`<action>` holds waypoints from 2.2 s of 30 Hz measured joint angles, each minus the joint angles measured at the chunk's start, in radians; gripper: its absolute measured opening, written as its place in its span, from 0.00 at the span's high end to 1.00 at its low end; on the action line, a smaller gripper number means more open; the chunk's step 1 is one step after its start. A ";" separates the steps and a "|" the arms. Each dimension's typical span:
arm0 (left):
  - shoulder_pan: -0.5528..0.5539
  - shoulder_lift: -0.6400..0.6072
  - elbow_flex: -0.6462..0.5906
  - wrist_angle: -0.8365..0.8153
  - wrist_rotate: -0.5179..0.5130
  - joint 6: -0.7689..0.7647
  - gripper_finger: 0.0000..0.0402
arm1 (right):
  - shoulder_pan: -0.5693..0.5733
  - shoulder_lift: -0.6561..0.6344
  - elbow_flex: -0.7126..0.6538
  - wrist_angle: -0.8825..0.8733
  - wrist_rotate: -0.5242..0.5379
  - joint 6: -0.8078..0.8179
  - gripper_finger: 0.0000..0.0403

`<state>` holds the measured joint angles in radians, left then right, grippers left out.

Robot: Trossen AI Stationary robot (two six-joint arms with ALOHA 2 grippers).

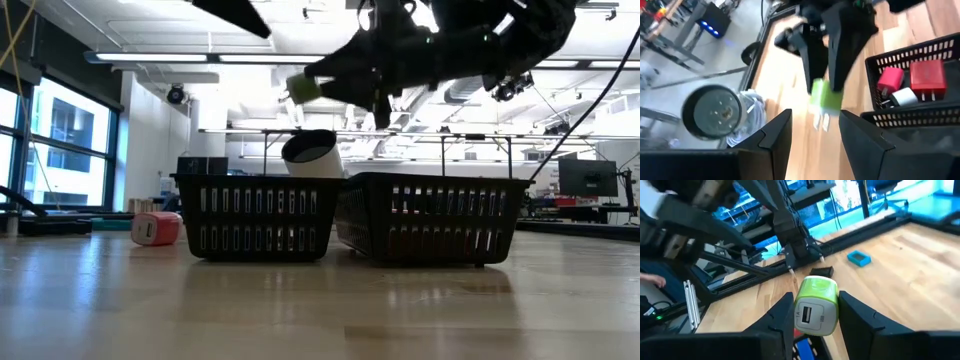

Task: Pick & Place Office items
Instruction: Put the green charger adapter into the right black bin

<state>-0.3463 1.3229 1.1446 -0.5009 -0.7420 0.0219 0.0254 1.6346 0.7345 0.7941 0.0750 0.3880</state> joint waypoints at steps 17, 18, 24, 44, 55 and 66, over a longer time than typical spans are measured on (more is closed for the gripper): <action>0.133 -0.302 -0.548 0.764 0.274 -0.006 0.61 | 0.111 -0.151 0.000 0.035 0.207 -0.337 0.72; 0.145 -0.308 -0.577 0.820 0.297 -0.004 0.61 | 0.114 -0.151 0.000 0.050 0.207 -0.343 0.72; 0.229 -0.286 -0.706 1.138 0.511 -0.033 0.61 | 0.123 -0.122 0.000 0.194 0.161 -0.381 0.72; 0.293 0.082 -0.762 1.841 0.767 -0.101 0.61 | 0.084 0.205 0.000 0.699 0.053 -0.409 0.72; 0.310 0.232 -0.756 2.062 0.848 -0.158 0.61 | 0.077 0.205 0.020 0.700 0.023 -0.412 0.72; 0.311 0.232 -0.706 2.064 0.917 -0.159 0.61 | 0.077 0.204 0.061 0.690 -0.003 -0.415 0.72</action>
<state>-0.0349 1.5547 0.4381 1.5635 0.1749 -0.1371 0.1028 1.8389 0.7952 1.4844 0.0720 -0.0272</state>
